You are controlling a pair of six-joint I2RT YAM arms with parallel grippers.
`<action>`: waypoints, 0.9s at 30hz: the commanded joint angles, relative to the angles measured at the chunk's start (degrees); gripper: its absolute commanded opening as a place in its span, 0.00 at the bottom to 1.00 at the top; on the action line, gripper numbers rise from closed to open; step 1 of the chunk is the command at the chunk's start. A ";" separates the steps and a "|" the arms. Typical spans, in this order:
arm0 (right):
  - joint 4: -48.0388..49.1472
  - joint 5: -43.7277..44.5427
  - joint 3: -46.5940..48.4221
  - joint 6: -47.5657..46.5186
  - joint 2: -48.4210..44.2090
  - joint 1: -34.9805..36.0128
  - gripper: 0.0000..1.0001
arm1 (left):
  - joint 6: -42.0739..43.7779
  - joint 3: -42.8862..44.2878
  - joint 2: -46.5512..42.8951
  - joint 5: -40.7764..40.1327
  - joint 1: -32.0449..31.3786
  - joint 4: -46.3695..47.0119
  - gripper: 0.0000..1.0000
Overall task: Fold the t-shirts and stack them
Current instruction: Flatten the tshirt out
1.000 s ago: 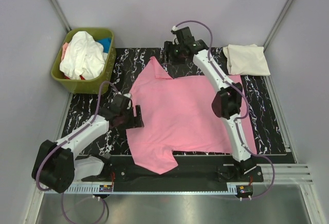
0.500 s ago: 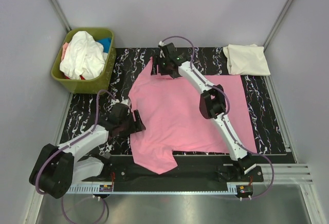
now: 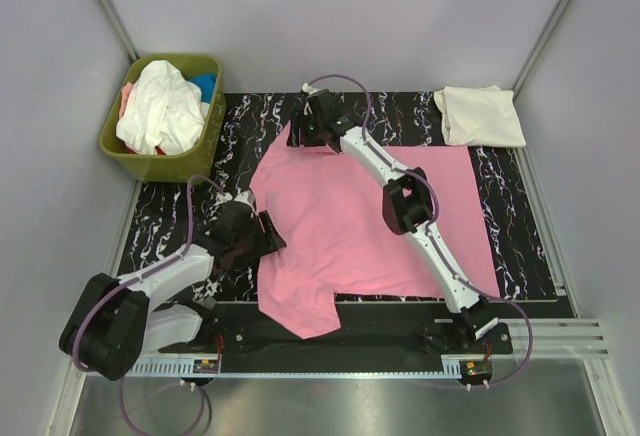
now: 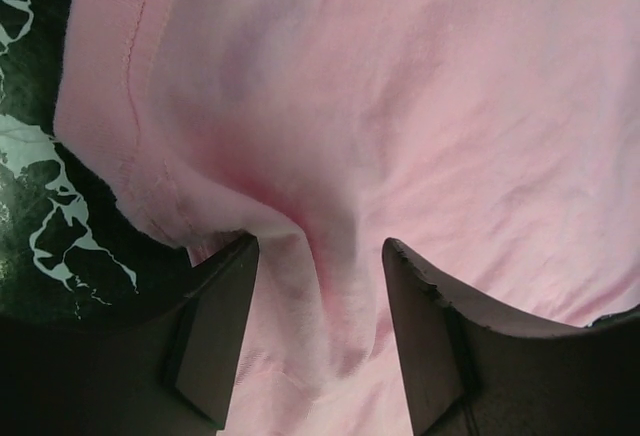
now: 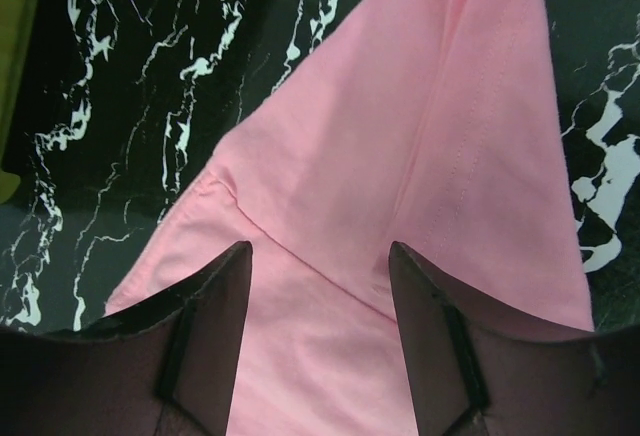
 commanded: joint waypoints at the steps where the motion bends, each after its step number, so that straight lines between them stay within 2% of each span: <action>1: 2.96 -2.22 0.63 -0.50 0.70 0.58 0.63 | -1.68 -5.00 -1.94 -2.64 -0.52 -8.05 0.60; 6: 3.06 -1.63 -1.13 -1.29 0.61 1.28 0.61 | -3.62 -6.67 -4.66 -2.45 -1.31 -7.87 0.59; 7: 2.45 -0.23 -1.22 -1.29 0.70 1.29 0.57 | -3.70 -6.76 -4.84 -2.54 -1.31 -7.78 0.58; 10: 1.04 2.32 -1.40 -2.78 0.70 1.20 0.52 | -3.79 -6.85 -4.58 -2.89 -1.75 -7.43 0.49; 13: -0.72 9.42 -1.48 -6.55 0.27 1.02 0.45 | -3.97 -6.59 -3.35 -3.42 -2.28 -7.08 0.41; 16: -1.95 15.15 -2.18 -10.33 -1.13 -0.11 0.45 | -3.97 -6.50 -2.65 -3.60 -2.45 -6.73 0.36; 21: -0.55 16.05 -7.28 -15.26 -5.09 -0.65 0.45 | -4.23 -6.76 -2.91 -3.95 -2.37 -6.37 0.33; 27: -1.69 17.62 -7.46 -14.82 -7.55 -0.56 0.45 | -4.32 -6.76 -2.73 -4.21 -2.63 -6.29 0.31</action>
